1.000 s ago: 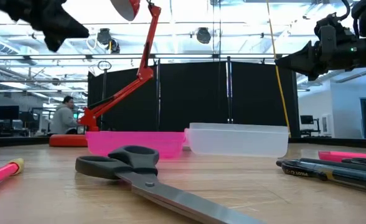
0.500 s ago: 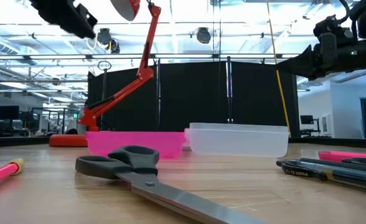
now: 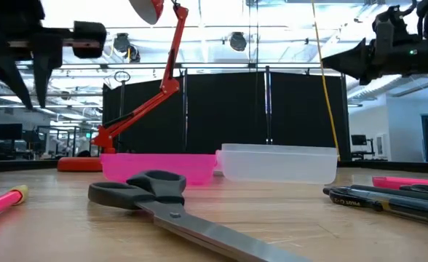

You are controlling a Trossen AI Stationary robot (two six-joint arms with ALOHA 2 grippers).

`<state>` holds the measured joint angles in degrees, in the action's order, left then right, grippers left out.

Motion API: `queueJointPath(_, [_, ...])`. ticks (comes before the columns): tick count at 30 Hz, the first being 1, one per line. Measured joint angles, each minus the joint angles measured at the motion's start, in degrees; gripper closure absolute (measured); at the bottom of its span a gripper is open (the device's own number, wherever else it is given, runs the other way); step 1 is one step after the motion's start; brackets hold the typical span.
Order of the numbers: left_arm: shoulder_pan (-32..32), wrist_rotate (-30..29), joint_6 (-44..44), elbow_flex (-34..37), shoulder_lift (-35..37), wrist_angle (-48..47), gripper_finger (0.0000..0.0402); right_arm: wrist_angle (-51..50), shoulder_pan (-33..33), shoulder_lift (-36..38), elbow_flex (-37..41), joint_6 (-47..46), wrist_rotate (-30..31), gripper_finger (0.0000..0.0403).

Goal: Pick & place school supplies into a supply box
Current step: Put the brown pencil into the pink supply box

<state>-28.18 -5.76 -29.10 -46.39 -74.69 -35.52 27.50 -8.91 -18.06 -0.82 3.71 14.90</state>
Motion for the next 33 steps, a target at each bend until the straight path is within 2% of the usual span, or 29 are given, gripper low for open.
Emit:
queueJointPath(3, [-2.6,-5.35,2.82,0.0,-1.25,1.49,0.0355,0.52,0.0,0.02,-0.02,-0.12,-0.06,0.0403])
queueJointPath(5, [-3.51,-5.59,3.81,0.0,-1.22,0.92,0.0355,-0.19,0.0,0.02,0.0,-1.26,-0.12,0.0403])
queueJointPath(12, [-3.62,6.27,11.0,0.0,-2.21,1.64,0.0354,0.76,0.0,0.0,0.0,-3.12,-0.09,0.0403])
queueJointPath(18, [-2.85,13.73,11.41,-0.07,-6.73,3.6,0.0352,1.82,0.02,-0.01,-0.01,-2.98,-0.07,0.0403])
queueJointPath(22, [-1.87,16.65,11.9,-0.02,-8.92,5.87,0.0318,1.8,0.02,-0.15,0.0,-2.99,-0.06,0.0403])
queueJointPath(28, [-2.83,14.77,11.39,-0.04,-10.09,10.41,0.024,1.78,0.02,-0.45,0.0,-3.22,-0.04,0.0403])
queueJointPath(33, [-4.53,14.5,11.23,-0.04,-11.37,13.64,0.0211,1.53,0.02,-0.5,0.0,-3.36,-0.05,0.0403])
